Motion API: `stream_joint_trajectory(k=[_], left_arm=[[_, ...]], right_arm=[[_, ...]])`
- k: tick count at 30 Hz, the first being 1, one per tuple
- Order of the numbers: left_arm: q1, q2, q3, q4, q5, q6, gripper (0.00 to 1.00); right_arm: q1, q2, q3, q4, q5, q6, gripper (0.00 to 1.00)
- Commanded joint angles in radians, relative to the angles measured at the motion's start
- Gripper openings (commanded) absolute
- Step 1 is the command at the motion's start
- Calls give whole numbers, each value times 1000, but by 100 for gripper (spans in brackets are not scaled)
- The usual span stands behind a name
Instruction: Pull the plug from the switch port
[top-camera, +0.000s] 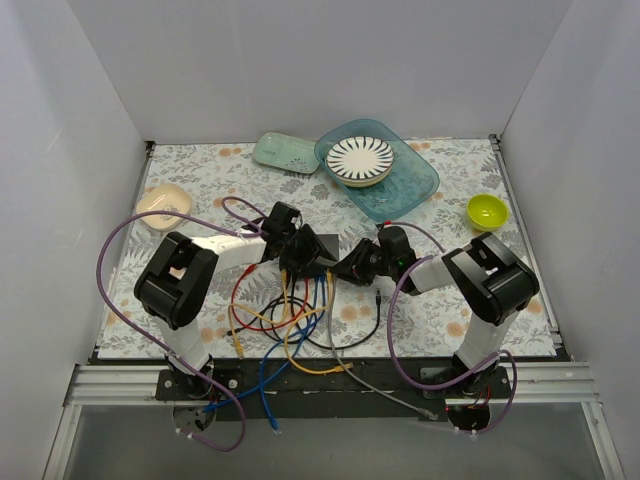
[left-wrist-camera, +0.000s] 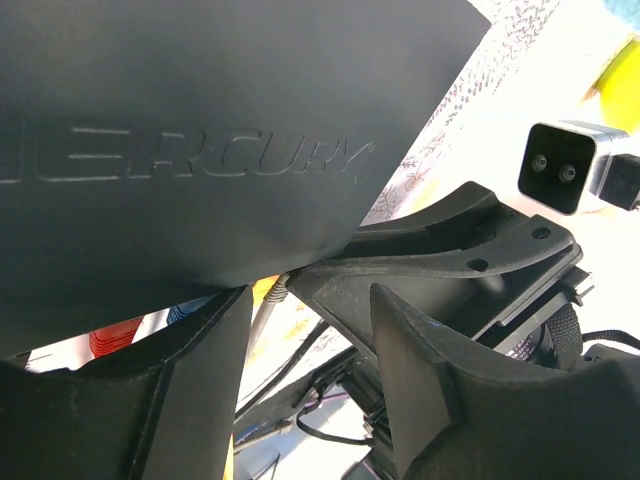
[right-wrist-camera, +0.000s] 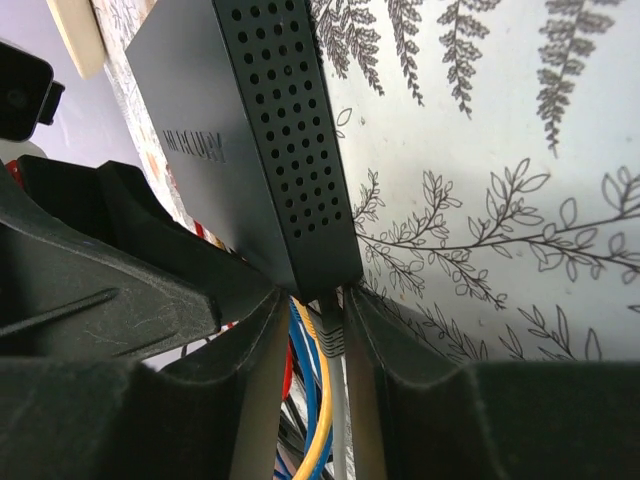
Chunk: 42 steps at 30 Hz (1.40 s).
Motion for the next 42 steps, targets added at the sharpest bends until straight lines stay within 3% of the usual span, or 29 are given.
stream_joint_trajectory(k=[1,14,27,35,42], left_arm=[[21,11,-53,-112,-191,73,52],[21,11,-45,-114,-176,77,52],[21,35,-42,-92,-153,64,51],[22,87,-5,-60,-134,19,52],[22,109,0,-34,-131,-12,52]], right_arm=[[-6,44,7,-13,77,14,35],[-24,48,-39,85,85,84,32],[-38,77,-62,156,30,79,1],[-18,84,-16,-57,-104,-103,1],[-14,41,-114,-68,-156,-150,1]])
